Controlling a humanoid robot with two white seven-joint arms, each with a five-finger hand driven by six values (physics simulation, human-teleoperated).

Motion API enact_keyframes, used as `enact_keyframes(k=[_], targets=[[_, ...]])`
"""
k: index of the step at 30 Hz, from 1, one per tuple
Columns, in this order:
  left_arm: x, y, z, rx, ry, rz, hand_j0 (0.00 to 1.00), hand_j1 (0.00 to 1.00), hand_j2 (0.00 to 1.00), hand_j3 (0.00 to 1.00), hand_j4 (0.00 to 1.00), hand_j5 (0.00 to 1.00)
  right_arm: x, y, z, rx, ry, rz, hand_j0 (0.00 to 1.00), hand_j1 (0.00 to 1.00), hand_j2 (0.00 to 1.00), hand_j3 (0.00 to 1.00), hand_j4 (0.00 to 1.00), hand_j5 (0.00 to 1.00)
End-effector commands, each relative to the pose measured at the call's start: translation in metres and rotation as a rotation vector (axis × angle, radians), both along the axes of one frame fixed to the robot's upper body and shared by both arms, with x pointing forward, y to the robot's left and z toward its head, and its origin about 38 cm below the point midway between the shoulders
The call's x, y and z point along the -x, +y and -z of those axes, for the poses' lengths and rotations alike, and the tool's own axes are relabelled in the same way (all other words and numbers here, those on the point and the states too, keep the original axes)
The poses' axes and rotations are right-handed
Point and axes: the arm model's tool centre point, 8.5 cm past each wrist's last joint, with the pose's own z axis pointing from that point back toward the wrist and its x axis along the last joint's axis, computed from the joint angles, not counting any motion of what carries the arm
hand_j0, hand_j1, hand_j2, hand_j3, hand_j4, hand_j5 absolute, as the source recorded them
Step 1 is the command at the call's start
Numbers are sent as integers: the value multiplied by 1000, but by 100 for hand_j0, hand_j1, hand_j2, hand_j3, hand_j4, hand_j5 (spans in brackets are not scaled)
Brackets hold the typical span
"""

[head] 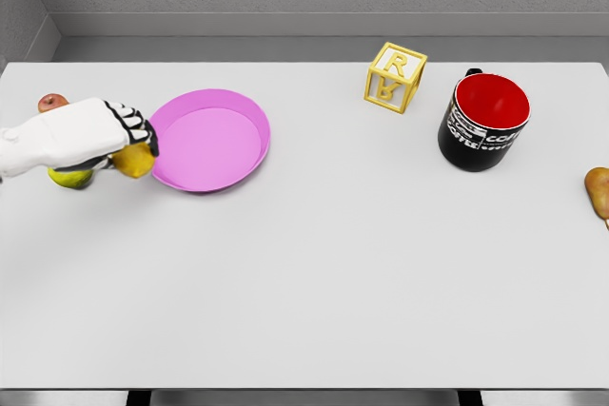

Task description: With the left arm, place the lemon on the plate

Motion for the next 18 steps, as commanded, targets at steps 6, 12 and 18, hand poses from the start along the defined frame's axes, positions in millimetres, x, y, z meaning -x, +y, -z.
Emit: enact_keyframes(k=[6,12,18], targets=[[-4,-12,0,38,-9,15,46,46,46,46,46,46,0,0,0,0,0,0,100,100,100,100,100,100],[-15,-18,-1,66,-19,5,46,46,46,46,46,46,0,0,0,0,0,0,100,100,100,100,100,100],[-23,-28,0,94,-25,10,46,46,46,46,46,46,0,0,0,0,0,0,100,100,100,100,100,100]])
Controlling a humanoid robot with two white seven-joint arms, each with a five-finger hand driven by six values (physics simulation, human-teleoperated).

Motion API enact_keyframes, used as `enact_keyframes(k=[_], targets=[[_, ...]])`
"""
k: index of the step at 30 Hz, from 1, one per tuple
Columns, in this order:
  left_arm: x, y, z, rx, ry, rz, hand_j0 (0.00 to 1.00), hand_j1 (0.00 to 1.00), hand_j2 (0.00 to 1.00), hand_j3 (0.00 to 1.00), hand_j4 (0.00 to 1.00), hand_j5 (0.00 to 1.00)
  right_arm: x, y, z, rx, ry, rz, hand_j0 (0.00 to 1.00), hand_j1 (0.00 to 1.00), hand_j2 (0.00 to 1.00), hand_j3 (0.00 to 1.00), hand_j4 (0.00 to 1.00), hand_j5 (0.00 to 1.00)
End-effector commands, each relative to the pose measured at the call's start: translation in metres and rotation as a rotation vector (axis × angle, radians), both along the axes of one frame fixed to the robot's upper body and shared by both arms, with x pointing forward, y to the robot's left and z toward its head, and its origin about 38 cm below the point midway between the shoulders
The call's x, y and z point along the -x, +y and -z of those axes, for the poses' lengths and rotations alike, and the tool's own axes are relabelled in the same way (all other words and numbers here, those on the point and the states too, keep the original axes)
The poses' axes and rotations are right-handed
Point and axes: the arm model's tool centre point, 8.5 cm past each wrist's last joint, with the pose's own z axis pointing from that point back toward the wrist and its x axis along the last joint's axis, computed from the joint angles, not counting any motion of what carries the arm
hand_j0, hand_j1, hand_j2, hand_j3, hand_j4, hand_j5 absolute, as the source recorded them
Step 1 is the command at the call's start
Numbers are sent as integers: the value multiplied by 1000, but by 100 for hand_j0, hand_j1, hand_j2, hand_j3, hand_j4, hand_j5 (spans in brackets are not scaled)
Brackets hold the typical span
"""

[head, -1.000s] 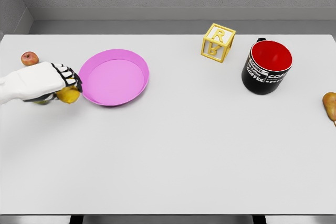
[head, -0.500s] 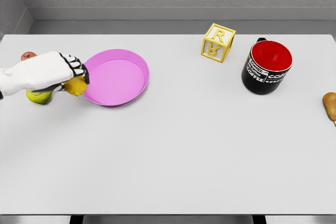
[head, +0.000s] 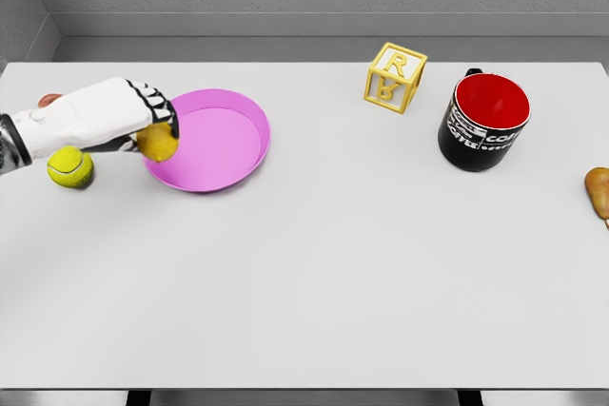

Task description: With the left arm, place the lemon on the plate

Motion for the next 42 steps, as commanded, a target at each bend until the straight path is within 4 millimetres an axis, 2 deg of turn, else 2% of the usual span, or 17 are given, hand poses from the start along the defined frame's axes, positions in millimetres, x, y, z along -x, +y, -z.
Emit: enact_keyframes(k=[1,20,21,23,25,27,39,40,41,42], targets=[[-1,-4,2,20,6,3,46,46,46,46,46,46,0,0,0,0,0,0,100,100,100,100,100,100],[-16,-29,7,70,-6,16,46,46,46,46,46,46,0,0,0,0,0,-2,100,100,100,100,100,100],[-16,-30,7,73,-6,17,47,47,47,47,47,47,0,0,0,0,0,0,100,100,100,100,100,100],[-16,-32,10,67,1,24,63,63,63,63,63,63,0,0,0,0,0,0,100,100,100,100,100,100],[-16,-32,10,66,0,24,75,75,75,75,75,75,0,0,0,0,0,0,100,100,100,100,100,100],[-15,-32,10,65,0,25,80,80,80,80,80,80,0,0,0,0,0,0,100,100,100,100,100,100],[-15,-29,9,69,5,22,81,81,81,81,81,81,0,0,0,0,0,0,100,100,100,100,100,100],[-12,-31,6,83,0,32,93,93,93,93,93,93,0,0,0,0,0,0,100,100,100,100,100,100],[-8,-28,-2,99,-4,41,100,100,100,100,100,100,0,0,0,0,0,0,100,100,100,100,100,100],[2,-13,-17,101,-2,49,100,100,100,100,100,100,0,0,0,0,0,0,100,100,100,100,100,100]])
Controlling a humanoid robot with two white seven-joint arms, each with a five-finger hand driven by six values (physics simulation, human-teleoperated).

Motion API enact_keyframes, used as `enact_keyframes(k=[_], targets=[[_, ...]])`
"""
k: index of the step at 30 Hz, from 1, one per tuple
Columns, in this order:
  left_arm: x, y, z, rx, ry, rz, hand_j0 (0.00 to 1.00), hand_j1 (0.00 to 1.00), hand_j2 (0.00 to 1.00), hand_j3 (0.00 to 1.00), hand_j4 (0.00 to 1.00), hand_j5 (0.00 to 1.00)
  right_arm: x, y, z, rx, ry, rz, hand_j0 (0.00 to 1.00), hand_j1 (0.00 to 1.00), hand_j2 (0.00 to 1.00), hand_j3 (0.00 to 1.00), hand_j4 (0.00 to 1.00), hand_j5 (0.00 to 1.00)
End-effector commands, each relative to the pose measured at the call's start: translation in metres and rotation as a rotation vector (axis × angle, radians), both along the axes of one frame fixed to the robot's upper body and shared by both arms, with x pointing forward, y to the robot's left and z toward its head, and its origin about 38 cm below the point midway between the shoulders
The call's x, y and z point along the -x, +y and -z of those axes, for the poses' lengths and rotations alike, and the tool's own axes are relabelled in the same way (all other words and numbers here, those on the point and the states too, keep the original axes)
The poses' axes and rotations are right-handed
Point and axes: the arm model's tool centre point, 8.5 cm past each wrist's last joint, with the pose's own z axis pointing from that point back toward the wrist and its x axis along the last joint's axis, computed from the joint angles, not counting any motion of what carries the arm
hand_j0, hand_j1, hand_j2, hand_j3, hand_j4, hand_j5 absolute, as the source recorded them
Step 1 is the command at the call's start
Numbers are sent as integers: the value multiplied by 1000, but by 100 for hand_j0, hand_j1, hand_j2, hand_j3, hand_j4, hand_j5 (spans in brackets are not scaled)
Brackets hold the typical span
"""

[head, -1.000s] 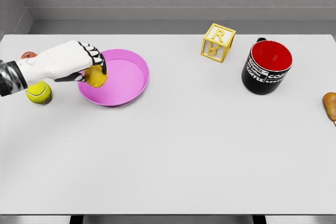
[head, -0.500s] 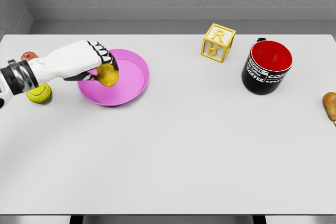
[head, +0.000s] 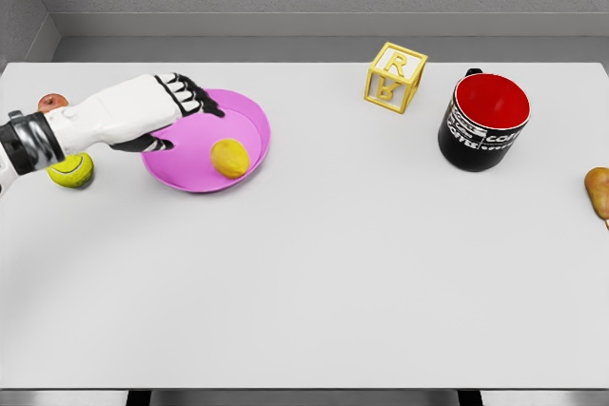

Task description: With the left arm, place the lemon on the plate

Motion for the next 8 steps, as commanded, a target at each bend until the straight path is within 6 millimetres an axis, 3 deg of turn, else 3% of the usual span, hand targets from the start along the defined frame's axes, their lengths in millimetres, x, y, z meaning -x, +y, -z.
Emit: enact_keyframes(k=[1,4,5,8], targets=[[17,15,-29,20,-10,27,100,100,100,100,100,100,0,0,0,0,0,0,100,100,100,100,100,100],[45,31,-35,-46,27,47,100,100,100,100,100,100,0,0,0,0,0,0,100,100,100,100,100,100],[49,41,-38,-74,35,34,100,100,100,100,100,100,0,0,0,0,0,0,100,100,100,100,100,100],[52,45,-31,-81,56,27,100,100,100,100,100,100,0,0,0,0,0,0,100,100,100,100,100,100]])
